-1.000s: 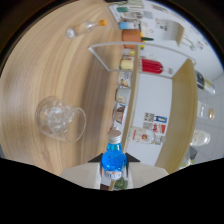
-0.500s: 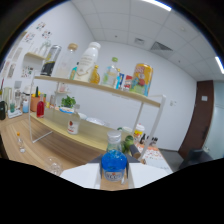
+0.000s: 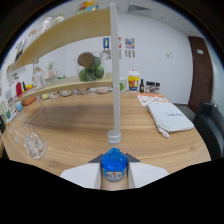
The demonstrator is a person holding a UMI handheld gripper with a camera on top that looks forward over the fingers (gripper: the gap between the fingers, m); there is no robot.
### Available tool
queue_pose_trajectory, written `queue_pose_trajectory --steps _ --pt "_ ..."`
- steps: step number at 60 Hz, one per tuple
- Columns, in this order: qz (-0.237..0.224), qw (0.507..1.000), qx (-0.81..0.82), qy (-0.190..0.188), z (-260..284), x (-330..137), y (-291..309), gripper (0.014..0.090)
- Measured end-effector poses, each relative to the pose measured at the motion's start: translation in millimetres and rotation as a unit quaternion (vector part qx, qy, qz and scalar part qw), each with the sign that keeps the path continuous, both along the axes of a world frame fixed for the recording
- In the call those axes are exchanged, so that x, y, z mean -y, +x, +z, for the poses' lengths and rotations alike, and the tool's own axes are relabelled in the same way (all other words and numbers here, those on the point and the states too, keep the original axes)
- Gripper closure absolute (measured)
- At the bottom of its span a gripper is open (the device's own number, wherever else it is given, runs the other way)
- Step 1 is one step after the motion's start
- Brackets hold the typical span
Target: Make me a cup of Mount Fuji.
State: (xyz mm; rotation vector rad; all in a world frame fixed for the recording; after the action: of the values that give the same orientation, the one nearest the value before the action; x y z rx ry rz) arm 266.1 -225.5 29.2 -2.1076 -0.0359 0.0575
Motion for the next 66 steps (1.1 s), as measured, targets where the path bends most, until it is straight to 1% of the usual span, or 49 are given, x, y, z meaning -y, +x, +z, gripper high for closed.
queue_pose_trajectory --steps 4,8,12,18,22,23,28,29,31,32,33,36,39,46,59,64,66 --pt "0.007 1.000 -0.003 -0.006 -2.3 -1.2 -0.8 0.0682" --pt "0.011 1.000 0.001 -0.029 -10.2 0.4 -2.1 0.0678" --pt "0.010 1.000 0.002 -0.029 -10.4 0.7 -1.6 0.0677" --pt "0.006 0.999 0.003 -0.042 -14.5 5.5 0.8 0.0675" --pt "-0.001 0.999 0.007 -0.039 -13.8 7.7 3.5 0.0665" --pt "-0.003 0.999 0.008 -0.039 -13.5 8.5 4.1 0.0652" --pt "-0.017 0.999 0.003 -0.046 -12.2 15.9 7.0 0.0487" --pt "-0.018 0.999 0.001 -0.047 -10.3 17.8 6.6 0.0428" --pt "-0.021 0.999 -0.002 -0.048 -4.5 21.1 5.5 0.0281" --pt "-0.024 0.999 -0.002 -0.046 -0.8 22.7 5.8 0.0220" --pt "-0.029 0.999 -0.001 -0.044 3.3 24.5 6.7 0.0181" --pt "-0.041 0.999 0.006 -0.036 17.9 30.0 7.1 0.0197" --pt "-0.054 0.998 0.013 -0.025 33.9 34.8 6.5 0.0195" --pt "-0.075 0.997 -0.004 -0.016 65.7 48.5 -24.8 0.0197" --pt "-0.070 0.996 -0.035 -0.042 82.7 57.7 -128.6 0.0199" --pt "-0.065 0.994 -0.047 -0.069 83.1 54.8 -171.3 0.0197" --pt "-0.060 0.994 -0.053 -0.071 88.0 52.2 -187.9 0.0198"
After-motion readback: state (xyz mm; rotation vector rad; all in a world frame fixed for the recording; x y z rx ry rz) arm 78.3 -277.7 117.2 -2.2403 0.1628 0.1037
